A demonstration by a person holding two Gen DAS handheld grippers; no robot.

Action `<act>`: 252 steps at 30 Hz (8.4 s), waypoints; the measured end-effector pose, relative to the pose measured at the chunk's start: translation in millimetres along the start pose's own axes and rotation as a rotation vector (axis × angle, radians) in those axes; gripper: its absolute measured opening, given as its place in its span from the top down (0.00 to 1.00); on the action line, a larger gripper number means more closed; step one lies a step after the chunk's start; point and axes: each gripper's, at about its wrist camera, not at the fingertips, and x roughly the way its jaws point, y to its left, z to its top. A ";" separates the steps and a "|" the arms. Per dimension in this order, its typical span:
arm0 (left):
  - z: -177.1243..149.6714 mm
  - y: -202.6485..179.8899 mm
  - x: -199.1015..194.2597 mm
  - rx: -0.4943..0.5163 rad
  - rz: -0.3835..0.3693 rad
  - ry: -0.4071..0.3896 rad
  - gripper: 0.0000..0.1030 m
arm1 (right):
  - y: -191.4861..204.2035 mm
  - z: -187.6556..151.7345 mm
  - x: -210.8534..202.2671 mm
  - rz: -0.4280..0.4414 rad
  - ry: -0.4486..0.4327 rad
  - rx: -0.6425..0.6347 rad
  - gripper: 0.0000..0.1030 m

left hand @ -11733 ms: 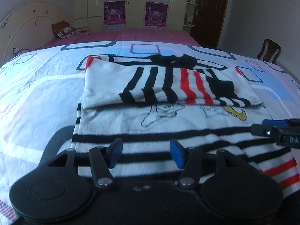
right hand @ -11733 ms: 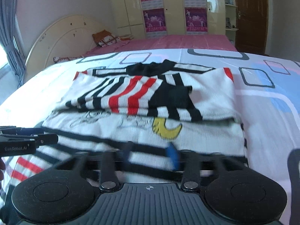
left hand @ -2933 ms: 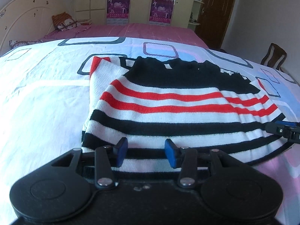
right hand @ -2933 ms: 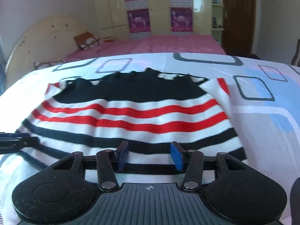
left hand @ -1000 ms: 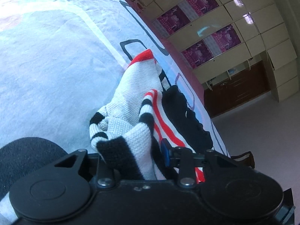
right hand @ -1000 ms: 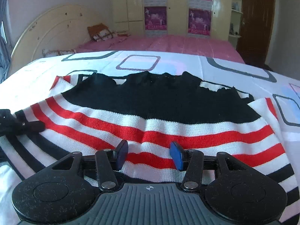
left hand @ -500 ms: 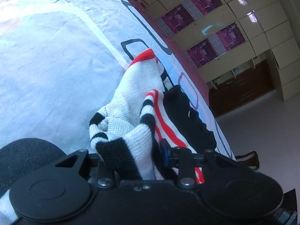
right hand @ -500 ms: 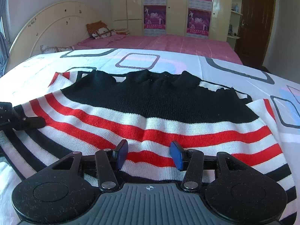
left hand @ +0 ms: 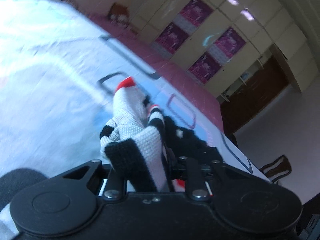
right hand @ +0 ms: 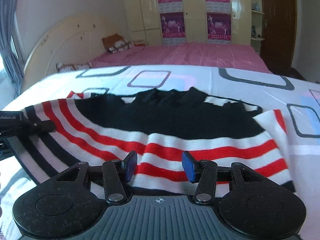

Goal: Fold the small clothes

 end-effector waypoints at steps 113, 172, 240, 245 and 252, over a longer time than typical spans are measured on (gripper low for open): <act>-85.4 -174.3 24.5 0.690 -0.169 0.133 0.53 | -122.0 18.5 -108.9 -0.064 -0.136 0.157 0.79; -81.8 -187.2 80.0 0.727 -0.018 0.174 0.48 | -129.2 19.9 -40.3 -0.109 -0.069 0.080 0.79; -95.5 -159.0 25.9 0.592 -0.032 0.248 0.27 | -140.0 -25.5 -90.3 -0.035 0.011 0.226 0.79; -92.5 -161.9 35.1 0.580 -0.025 0.254 0.24 | -138.9 -19.2 -89.4 -0.082 -0.037 0.209 0.25; -89.5 -161.9 46.2 0.561 -0.032 0.266 0.20 | -152.2 -7.1 -73.8 -0.055 -0.020 0.237 0.25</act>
